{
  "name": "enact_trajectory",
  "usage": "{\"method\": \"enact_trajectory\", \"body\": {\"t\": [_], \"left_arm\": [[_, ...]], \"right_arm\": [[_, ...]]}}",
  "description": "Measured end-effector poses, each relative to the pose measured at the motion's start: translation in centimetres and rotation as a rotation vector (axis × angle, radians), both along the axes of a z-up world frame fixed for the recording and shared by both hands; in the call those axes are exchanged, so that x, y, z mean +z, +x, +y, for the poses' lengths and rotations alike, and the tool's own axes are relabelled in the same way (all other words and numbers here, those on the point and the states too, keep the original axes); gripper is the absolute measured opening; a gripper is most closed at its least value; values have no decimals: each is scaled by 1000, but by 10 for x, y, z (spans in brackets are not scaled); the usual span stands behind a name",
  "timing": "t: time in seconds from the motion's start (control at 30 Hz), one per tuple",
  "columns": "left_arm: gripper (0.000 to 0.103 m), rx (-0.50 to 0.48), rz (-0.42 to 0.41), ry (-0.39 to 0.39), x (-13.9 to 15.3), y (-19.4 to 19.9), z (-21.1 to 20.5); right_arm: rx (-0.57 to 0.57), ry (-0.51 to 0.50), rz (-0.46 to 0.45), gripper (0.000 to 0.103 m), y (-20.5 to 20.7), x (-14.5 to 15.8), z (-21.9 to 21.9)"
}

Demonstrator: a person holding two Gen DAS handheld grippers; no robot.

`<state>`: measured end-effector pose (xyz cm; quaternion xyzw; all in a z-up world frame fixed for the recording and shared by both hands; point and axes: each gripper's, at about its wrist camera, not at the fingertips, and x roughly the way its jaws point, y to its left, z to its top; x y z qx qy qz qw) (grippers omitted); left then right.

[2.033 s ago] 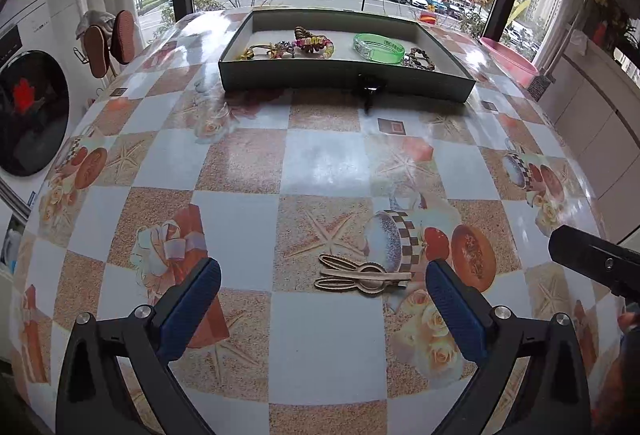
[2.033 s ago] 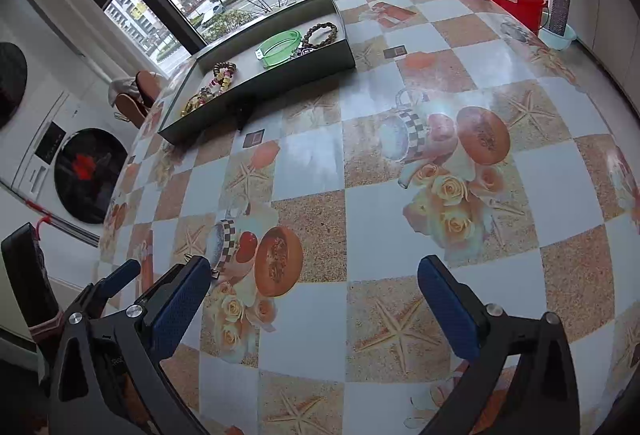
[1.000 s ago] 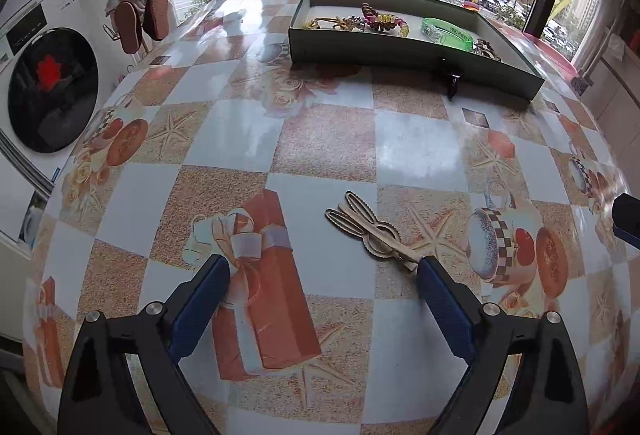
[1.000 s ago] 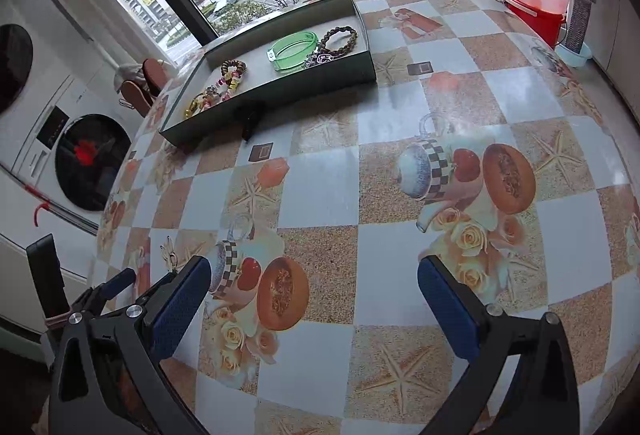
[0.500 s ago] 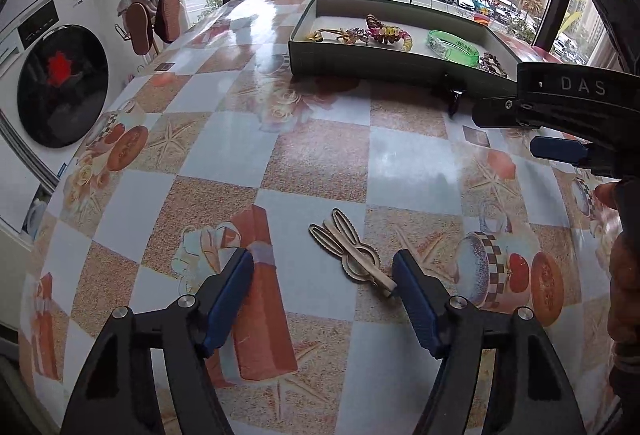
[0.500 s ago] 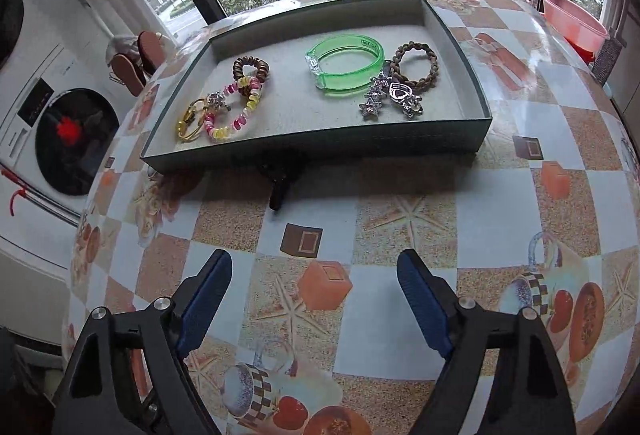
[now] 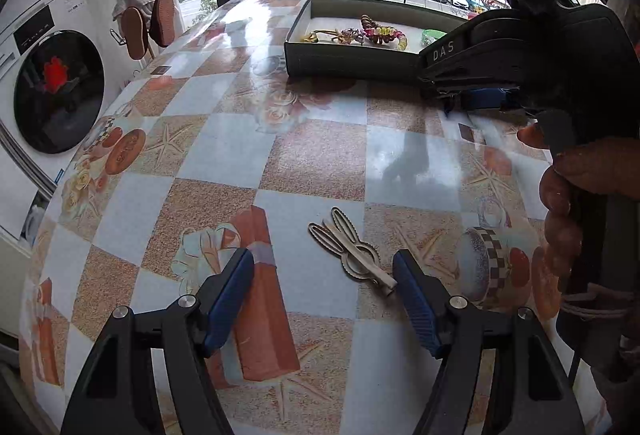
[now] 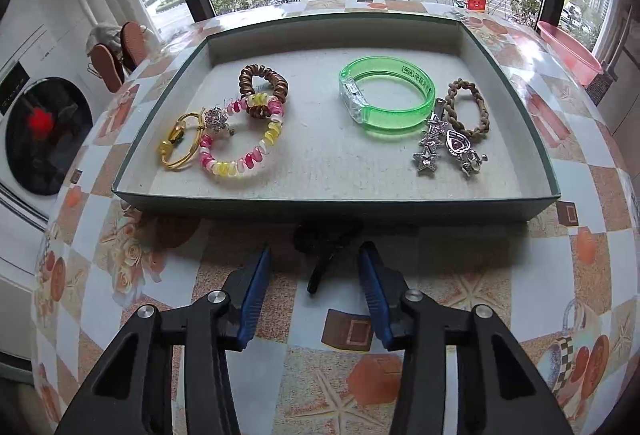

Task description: Organize jewelry

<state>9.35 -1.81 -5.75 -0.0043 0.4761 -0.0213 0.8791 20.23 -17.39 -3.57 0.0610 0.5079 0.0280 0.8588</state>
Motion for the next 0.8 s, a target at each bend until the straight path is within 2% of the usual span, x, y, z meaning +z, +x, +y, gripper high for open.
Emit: {"method": "enact_trajectory", "body": {"t": [0.03, 0.1, 0.17, 0.23, 0.27, 0.33, 0.43, 0.57, 0.8], "left_arm": [[84, -1, 1, 0, 0, 0, 0], [84, -10, 1, 0, 0, 0, 0], [76, -13, -4, -1, 1, -1, 1], [62, -28, -9, -1, 2, -3, 2], [59, -38, -12, -2, 3, -3, 2], [40, -56, -18, -3, 4, -4, 3], [21, -81, -18, -33, 4, -4, 6], [21, -94, -15, -83, 5, -3, 12], [21, -114, -29, -95, 10, -7, 11]], "right_arm": [[-7, -5, 0, 29, 0, 0, -1], [-11, 26, -2, 26, -2, 0, -7], [-10, 44, 2, 22, -5, 1, -12], [-4, 54, -2, 22, -10, 2, -17], [-1, 57, -6, 22, -15, 4, -20], [6, 67, -14, 22, -24, 9, -25], [20, 92, -25, 22, -40, 16, -30], [42, 127, -42, 22, -63, 23, -37], [36, 207, -27, 22, -95, 24, -53]]}}
